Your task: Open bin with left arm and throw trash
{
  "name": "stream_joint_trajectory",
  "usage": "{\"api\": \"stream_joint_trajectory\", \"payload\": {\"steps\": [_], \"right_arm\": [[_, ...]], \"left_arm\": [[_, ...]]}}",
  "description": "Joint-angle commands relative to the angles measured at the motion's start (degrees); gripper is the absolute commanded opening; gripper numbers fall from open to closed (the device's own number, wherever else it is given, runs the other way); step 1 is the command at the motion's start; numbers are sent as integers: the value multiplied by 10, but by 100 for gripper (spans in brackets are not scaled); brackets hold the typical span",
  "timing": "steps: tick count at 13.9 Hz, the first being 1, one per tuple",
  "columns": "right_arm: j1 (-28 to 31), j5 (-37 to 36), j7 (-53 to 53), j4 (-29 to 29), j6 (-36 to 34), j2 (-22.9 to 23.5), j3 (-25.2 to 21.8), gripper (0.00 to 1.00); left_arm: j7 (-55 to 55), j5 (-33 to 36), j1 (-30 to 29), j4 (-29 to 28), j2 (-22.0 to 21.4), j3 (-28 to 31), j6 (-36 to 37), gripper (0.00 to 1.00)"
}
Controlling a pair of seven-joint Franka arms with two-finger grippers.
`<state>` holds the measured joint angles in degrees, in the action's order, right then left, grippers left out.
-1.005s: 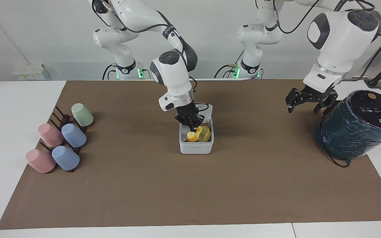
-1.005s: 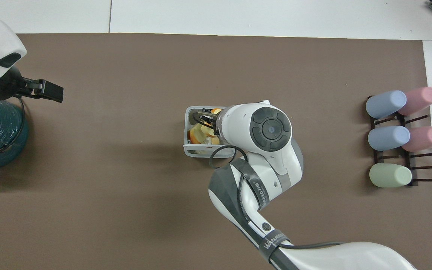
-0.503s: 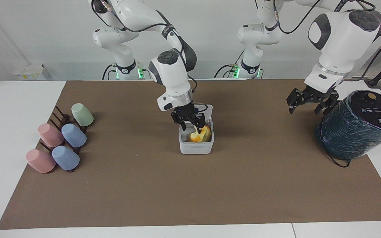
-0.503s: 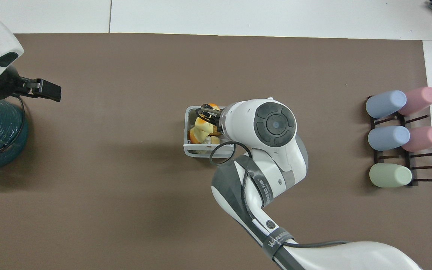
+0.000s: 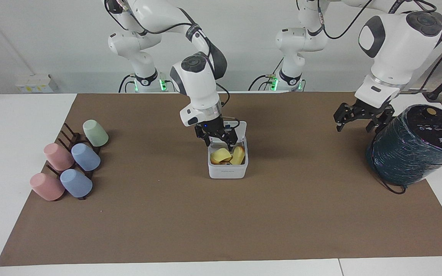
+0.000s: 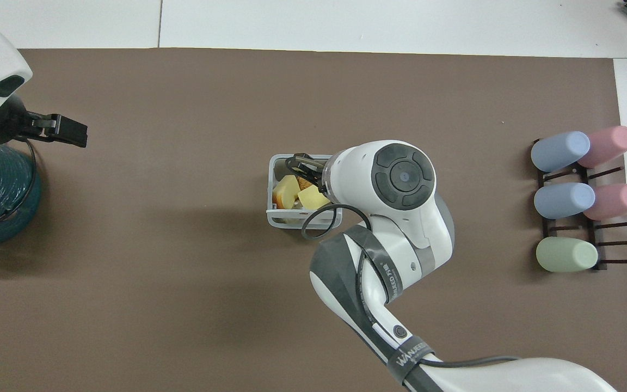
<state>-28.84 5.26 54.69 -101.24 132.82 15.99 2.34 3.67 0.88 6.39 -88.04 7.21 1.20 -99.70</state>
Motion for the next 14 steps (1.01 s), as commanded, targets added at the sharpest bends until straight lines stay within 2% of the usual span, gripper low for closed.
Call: {"api": "stream_joint_trajectory", "payload": {"steps": [1,4,7,11,14], "right_arm": [[22,-8,-40,-37,-12,-46,1,100],[57,-8,-111,-69,-13,-88,0,100],[114,-8,-203,-112,-26,-150,0,100],[190,-8,-316,-109,-117,-197,-1,100],[237,-12,-375,-78,-179,-204,-2,100]], "left_arm": [[0,-5,-2,-22,-18,1,-11,100],[0,-6,-2,-22,-18,1,-10,100],[0,-6,-2,-22,-18,1,-10,100],[0,-6,-2,-22,-18,1,-11,100],[0,-6,-2,-22,-18,1,-10,100]]}}
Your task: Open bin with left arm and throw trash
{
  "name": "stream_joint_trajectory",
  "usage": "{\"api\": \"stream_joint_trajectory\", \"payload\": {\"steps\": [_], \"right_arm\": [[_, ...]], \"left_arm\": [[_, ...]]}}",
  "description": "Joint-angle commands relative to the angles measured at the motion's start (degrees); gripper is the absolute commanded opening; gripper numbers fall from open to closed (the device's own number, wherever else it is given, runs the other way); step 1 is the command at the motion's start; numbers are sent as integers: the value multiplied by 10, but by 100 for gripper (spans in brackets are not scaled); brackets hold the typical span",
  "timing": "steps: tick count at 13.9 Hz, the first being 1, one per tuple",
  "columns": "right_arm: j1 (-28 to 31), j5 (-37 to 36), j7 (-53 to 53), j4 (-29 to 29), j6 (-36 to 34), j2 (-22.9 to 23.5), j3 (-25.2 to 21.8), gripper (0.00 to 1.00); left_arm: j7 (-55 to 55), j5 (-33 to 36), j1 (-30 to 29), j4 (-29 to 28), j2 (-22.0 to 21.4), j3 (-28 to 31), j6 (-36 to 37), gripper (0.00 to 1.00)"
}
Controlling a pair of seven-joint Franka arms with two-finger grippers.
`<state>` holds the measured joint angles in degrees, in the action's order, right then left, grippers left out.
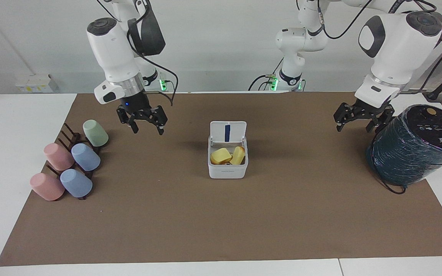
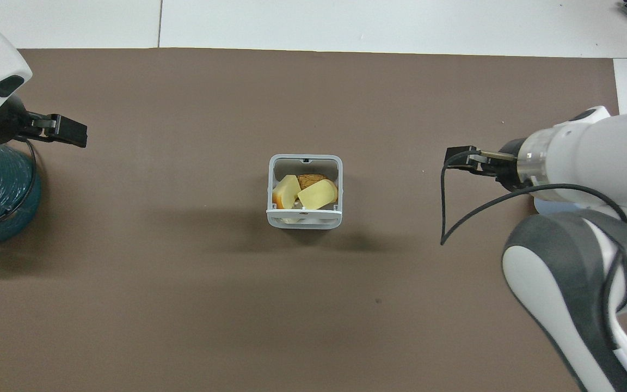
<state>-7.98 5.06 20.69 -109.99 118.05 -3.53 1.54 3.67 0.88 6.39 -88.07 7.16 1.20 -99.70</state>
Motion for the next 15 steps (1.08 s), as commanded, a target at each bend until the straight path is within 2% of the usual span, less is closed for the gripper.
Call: {"api": "stream_joint_trajectory", "payload": {"steps": [1,5,12,15], "right_arm": [[41,-23,-56,29,-57,-4,7,100],[52,-82,-71,79,-120,9,7,100],[74,-77,-81,121,-161,22,4,100],[96,-74,-123,117,-163,23,4,100]], "left_arm": [[0,-5,-1,-22,-18,1,-11,100],[0,-6,-1,-22,-18,1,-11,100],[0,-6,-1,-22,-18,1,-10,100],[0,-6,-1,-22,-18,1,-11,100]]}}
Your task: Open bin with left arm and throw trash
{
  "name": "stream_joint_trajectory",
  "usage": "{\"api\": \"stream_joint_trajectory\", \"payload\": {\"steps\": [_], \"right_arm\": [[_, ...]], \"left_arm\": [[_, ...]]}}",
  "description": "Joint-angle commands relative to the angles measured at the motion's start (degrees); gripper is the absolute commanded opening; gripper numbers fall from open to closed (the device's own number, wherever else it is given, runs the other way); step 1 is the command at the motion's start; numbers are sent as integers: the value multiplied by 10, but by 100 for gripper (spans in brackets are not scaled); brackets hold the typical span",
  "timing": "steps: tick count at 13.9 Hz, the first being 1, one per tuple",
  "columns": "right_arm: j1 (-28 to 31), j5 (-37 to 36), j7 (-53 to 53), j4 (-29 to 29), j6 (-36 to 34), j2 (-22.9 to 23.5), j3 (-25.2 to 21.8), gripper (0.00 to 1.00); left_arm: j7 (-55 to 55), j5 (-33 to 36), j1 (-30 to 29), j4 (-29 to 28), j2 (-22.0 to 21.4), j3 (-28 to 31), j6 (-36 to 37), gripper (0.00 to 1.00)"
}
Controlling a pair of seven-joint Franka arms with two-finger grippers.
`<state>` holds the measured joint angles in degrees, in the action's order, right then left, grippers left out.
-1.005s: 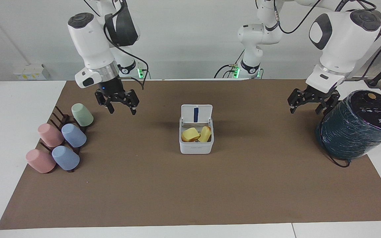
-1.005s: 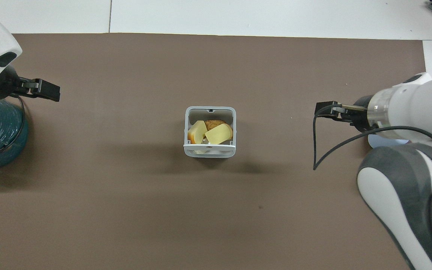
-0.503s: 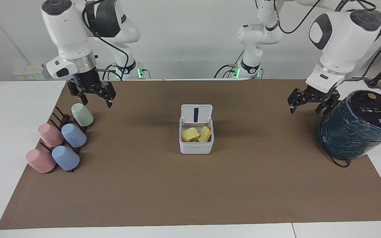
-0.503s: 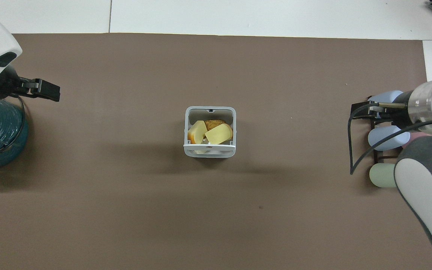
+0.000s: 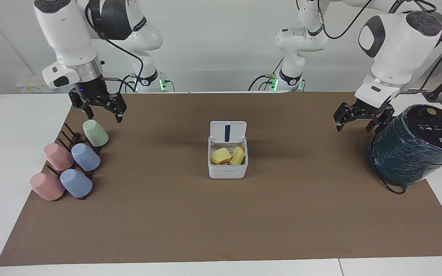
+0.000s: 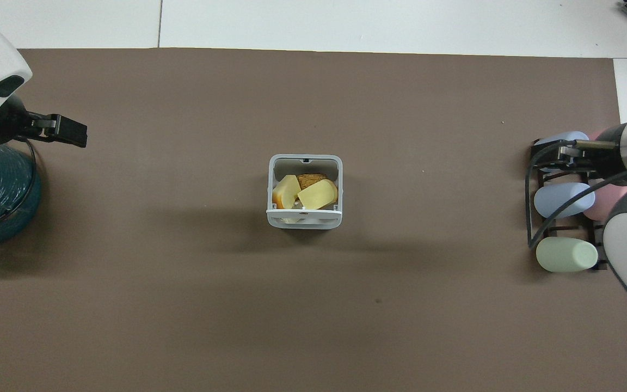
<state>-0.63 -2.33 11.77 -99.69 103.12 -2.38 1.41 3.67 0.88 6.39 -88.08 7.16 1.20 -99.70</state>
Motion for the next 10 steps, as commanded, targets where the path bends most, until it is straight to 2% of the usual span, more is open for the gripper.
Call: {"api": "stream_joint_trajectory", "payload": {"steps": [1,10], "right_arm": [[30,0,-47,11,-14,10,6,100],[29,0,-52,16,-48,8,9,100]], "left_arm": [[0,-6,-1,-22,-18,1,-11,100],[0,-6,-1,-22,-18,1,-11,100]]}}
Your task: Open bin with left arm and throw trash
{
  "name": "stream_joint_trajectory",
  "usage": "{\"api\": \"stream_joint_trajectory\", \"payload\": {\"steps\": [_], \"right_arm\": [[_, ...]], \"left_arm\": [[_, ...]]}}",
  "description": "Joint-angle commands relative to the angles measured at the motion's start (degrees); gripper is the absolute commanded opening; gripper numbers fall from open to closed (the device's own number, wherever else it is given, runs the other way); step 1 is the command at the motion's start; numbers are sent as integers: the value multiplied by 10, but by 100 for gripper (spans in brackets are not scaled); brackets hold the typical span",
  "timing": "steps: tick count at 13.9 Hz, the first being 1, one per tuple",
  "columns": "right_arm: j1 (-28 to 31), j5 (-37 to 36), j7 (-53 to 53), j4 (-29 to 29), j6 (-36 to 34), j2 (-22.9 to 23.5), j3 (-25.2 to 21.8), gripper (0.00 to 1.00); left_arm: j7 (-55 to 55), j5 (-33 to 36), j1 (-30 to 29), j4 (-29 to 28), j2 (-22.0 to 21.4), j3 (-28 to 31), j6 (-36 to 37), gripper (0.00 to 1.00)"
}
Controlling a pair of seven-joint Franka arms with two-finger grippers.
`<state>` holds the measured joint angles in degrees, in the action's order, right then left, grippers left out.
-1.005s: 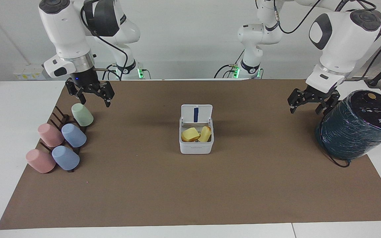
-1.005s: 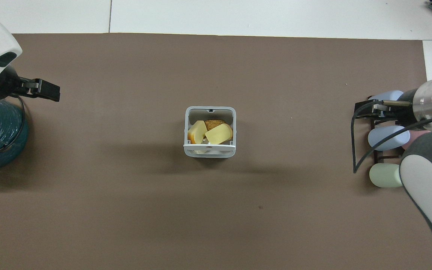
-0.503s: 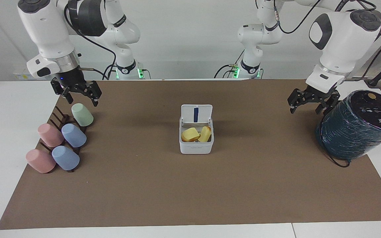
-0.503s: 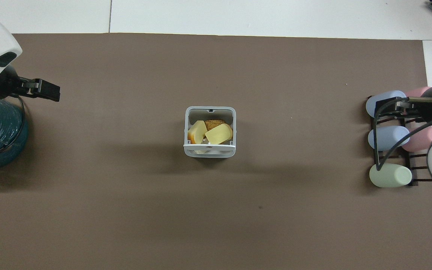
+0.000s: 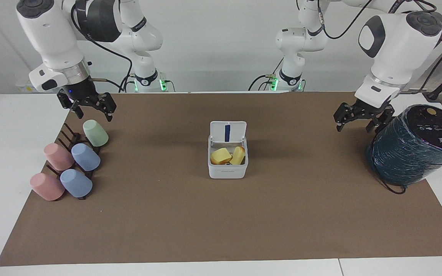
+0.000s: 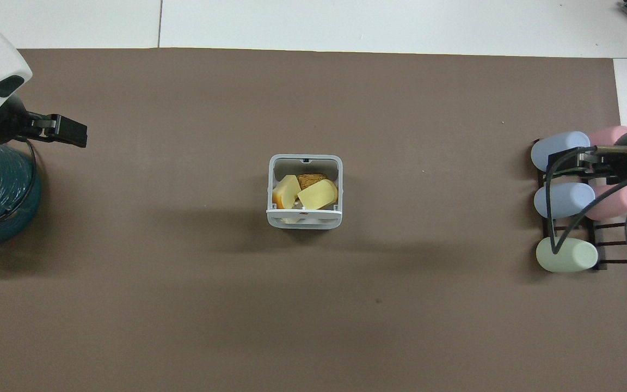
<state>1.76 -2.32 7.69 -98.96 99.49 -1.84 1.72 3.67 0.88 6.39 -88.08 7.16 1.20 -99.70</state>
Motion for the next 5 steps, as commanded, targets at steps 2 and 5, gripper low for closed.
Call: {"api": "stream_joint_trajectory", "payload": {"steps": [2,5], "right_arm": [[4,0,-11,6,-11,2,6,100],[3,0,-11,4,-11,1,6,100]], "left_arm": [[0,-6,-1,-22,-18,1,-11,100],[0,-6,-1,-22,-18,1,-11,100]]}}
